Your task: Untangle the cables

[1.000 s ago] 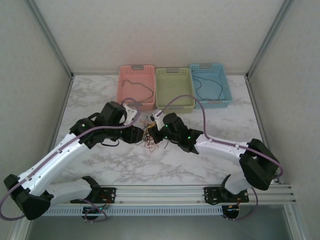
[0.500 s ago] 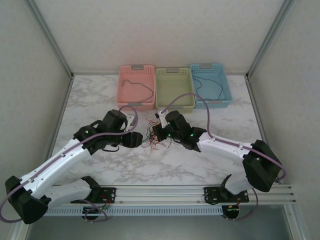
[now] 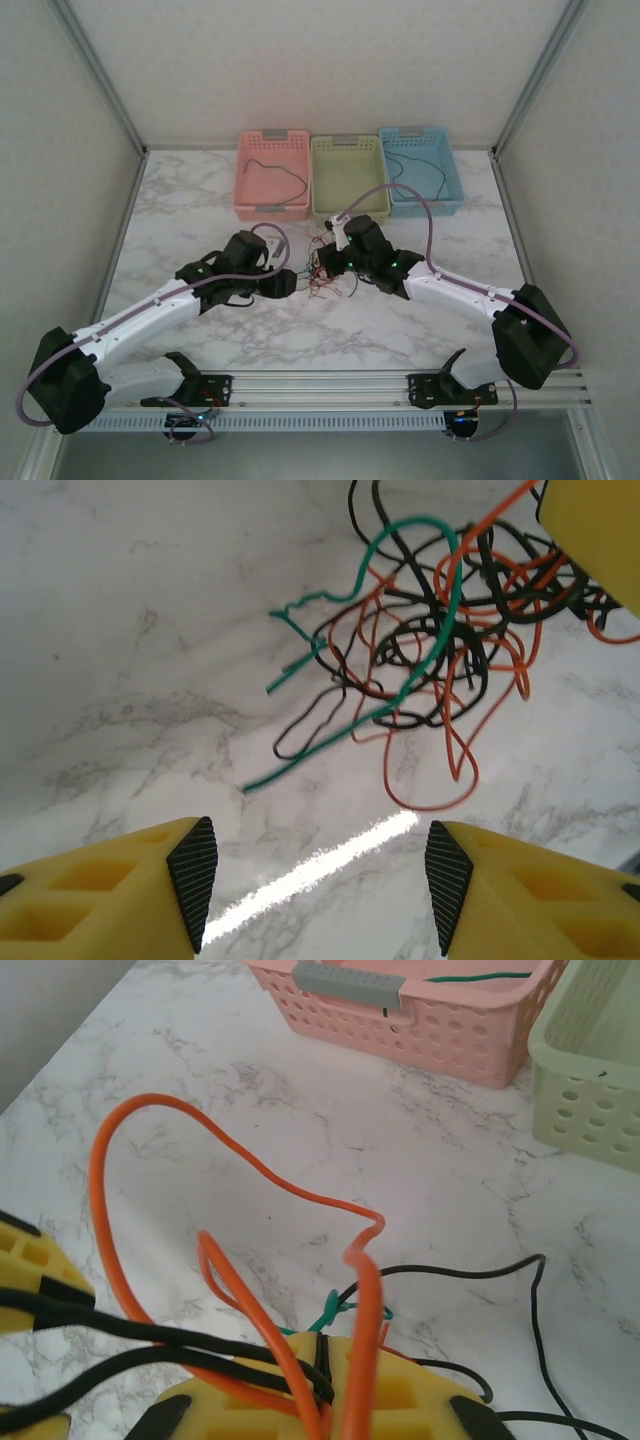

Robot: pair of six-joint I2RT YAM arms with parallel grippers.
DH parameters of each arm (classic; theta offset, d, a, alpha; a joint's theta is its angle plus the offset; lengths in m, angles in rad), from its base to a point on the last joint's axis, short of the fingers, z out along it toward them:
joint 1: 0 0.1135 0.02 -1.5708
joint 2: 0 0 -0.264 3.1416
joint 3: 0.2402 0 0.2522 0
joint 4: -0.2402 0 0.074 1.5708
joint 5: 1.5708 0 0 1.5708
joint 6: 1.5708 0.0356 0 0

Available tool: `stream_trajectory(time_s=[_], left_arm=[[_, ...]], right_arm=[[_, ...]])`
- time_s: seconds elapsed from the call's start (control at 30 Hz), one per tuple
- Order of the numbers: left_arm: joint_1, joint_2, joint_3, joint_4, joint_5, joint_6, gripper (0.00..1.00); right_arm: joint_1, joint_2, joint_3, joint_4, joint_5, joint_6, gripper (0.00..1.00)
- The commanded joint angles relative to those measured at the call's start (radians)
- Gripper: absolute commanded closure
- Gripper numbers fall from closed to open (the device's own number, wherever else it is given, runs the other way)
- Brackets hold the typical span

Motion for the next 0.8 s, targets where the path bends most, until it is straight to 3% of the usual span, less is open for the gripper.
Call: stream_trajectory(time_s=[0.0,0.2,0.4,0.77], left_arm=[[-0.004,0.054,-0.009,0.106,-0.063,0.088,0.4],[-0.064,0.136,0.006,0.207,-0.132,0.16,0.4],[-0.065,0.156,0.004,0.221,-0.032,0.141,0.42],[-0.079,0.17,-0.076,0.269,0.022,0.072,0.44]], right_arm=[[-0.013,-0.029,-0.004,-0.013,-0.028,0.009,1.0],[-0.016,-0.018,0.012,-0.027,-0.04,0.008,1.0],[-0.015,-0.024,0.006,-0.033,-0.038,0.011,1.0],[-0.023,-0.04,0.004,-0.045,-0.037,0.009,1.0]])
